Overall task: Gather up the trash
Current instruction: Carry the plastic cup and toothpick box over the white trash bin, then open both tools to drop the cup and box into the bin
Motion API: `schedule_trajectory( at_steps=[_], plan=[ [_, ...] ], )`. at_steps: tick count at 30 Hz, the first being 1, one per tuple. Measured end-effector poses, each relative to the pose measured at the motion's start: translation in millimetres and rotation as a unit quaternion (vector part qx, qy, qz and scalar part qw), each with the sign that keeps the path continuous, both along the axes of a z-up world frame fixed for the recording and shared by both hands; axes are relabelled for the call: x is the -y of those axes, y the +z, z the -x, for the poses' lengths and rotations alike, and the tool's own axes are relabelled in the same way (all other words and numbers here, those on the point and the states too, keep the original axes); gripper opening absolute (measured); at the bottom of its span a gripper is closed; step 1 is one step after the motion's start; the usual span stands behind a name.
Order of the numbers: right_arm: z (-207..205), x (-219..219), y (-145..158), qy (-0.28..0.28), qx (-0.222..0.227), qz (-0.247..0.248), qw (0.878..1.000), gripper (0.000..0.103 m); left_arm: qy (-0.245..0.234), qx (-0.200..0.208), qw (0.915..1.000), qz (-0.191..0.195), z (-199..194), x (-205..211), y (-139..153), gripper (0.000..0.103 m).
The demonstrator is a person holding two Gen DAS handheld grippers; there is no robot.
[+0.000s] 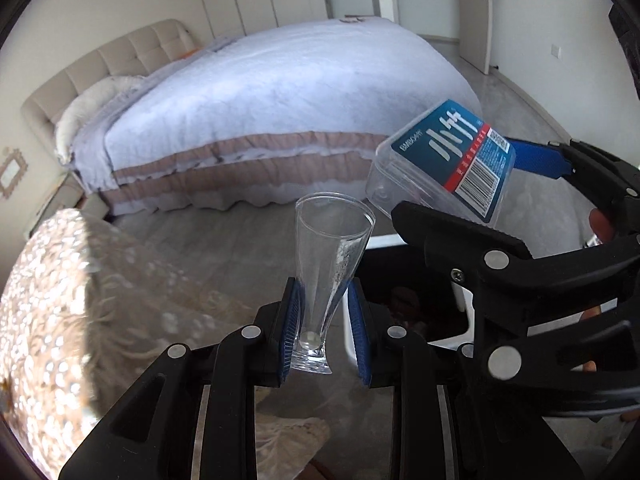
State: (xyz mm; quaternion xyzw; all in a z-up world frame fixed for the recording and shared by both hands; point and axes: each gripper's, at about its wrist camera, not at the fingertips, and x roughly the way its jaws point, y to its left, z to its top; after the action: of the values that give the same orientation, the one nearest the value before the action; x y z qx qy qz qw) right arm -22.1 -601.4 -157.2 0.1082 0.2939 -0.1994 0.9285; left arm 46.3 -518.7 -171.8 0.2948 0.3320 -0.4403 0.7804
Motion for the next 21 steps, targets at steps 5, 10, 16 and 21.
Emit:
schedule_trajectory(
  at_steps=[5, 10, 16, 21],
  plan=[
    [-1, 23, -26, -0.024, -0.024, -0.006, 0.999, 0.088, -0.031, -0.016, 0.9989, -0.033, 2, 34, -38, 0.025],
    [-8, 50, -60, -0.039, -0.053, -0.027, 0.998, 0.089, -0.050, -0.050, 0.9956, -0.061, 1, 64, -75, 0.025],
    [-13, 80, -104, -0.055, -0.079, -0.070, 0.993, 0.088, -0.078, -0.075, 0.9892, -0.098, -5, 88, -118, 0.025],
    [-19, 95, -133, -0.060, -0.114, -0.097, 0.987, 0.089, -0.094, -0.118, 0.9812, -0.121, -5, 100, -151, 0.041]
  ],
)
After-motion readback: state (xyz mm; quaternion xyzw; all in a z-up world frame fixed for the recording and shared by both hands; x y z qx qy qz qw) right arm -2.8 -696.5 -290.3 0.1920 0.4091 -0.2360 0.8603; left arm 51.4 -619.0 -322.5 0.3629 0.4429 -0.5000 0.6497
